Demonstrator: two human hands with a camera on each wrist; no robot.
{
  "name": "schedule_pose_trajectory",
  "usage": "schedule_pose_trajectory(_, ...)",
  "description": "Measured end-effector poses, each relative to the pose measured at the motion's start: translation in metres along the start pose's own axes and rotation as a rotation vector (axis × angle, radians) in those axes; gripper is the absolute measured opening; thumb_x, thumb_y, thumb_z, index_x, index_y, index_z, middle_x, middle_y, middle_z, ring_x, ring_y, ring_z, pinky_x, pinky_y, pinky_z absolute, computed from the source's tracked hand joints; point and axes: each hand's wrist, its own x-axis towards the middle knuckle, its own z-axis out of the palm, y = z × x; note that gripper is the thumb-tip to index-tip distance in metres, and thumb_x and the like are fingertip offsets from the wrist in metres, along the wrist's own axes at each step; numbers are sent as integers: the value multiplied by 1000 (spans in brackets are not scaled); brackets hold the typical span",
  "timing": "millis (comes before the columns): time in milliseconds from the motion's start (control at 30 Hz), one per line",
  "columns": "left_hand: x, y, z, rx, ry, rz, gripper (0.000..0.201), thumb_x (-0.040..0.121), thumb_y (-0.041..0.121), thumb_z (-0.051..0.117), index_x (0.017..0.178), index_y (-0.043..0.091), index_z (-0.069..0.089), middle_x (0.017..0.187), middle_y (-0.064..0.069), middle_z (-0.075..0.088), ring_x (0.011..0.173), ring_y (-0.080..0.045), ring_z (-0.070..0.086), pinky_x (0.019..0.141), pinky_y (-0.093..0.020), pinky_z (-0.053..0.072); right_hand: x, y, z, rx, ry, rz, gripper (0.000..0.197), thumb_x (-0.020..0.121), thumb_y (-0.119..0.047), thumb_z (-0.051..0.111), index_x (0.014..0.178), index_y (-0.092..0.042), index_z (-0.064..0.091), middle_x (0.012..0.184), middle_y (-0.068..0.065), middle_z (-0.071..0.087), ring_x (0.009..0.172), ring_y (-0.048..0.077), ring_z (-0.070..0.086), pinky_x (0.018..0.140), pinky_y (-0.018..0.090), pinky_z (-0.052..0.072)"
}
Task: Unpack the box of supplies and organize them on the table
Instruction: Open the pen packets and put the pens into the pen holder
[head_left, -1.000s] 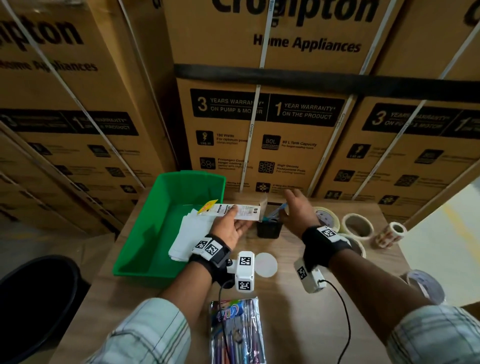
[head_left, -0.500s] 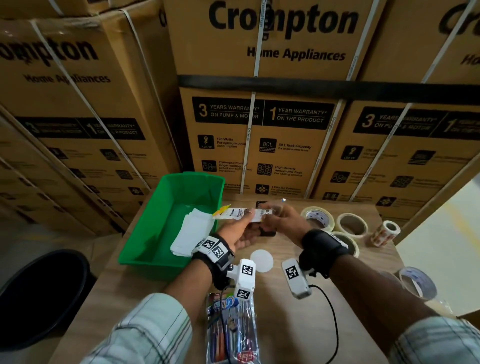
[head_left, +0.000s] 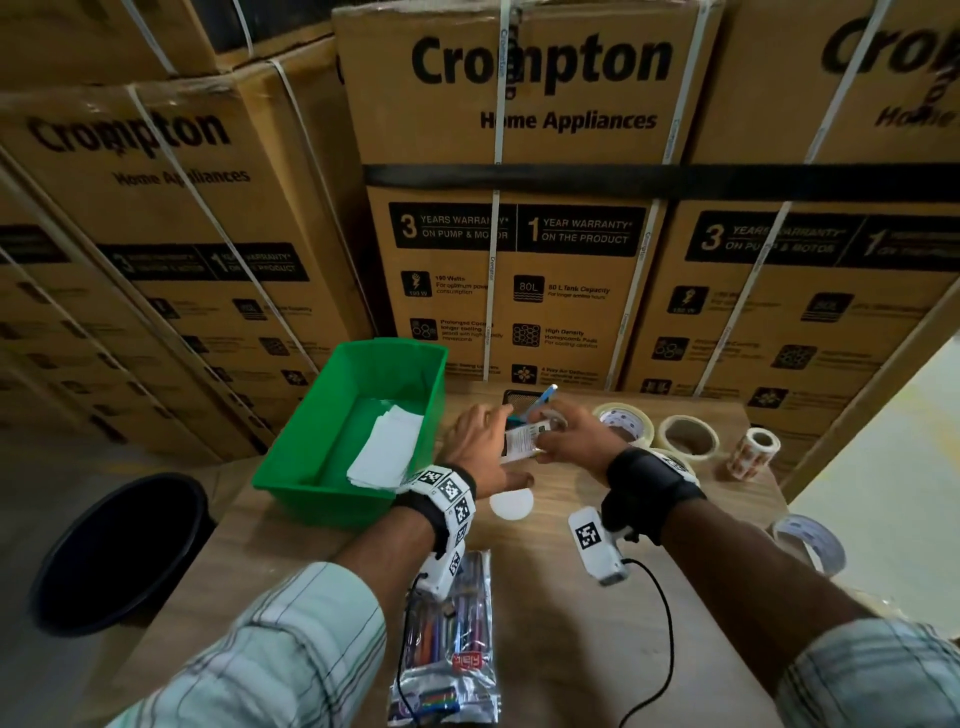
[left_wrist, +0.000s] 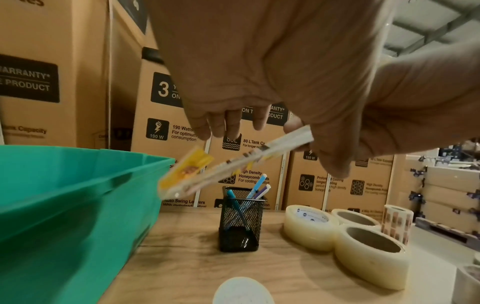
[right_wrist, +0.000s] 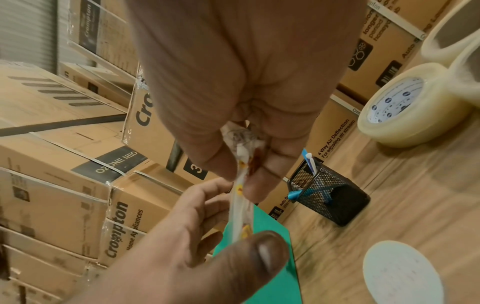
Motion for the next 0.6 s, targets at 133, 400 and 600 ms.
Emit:
schedule_pose_trajectory(133, -6, 11, 6, 23, -3, 31, 95, 68, 50, 75, 144, 18, 27, 141, -9, 45, 128, -29, 44, 109, -44, 35, -17, 3, -4, 116, -83, -33, 29, 87, 10, 52, 114, -2, 54, 103, 16, 58, 85, 21, 62, 77, 32, 55)
schedule_pose_trajectory(400, -26, 31, 9, -15, 6, -61, 40, 80, 19, 65, 117, 14, 50, 112, -10, 63, 101, -30, 61, 85, -40, 52, -35, 12, -18, -42, -73, -75, 44, 87, -19, 65, 129, -21, 50, 118, 6, 60, 100, 18, 60, 87, 36, 55)
schedule_pose_trajectory(600, -28, 35, 20, 36, -24, -190, 45, 77, 24, 66, 118, 17, 49, 117, -10, 60, 109, -31, 57, 97, -43, 48, -49, 7, -16, -322, 413, -486, 26, 87, -14, 57, 113, -15, 57, 111, 1, 55, 92, 13, 56, 79, 27, 52)
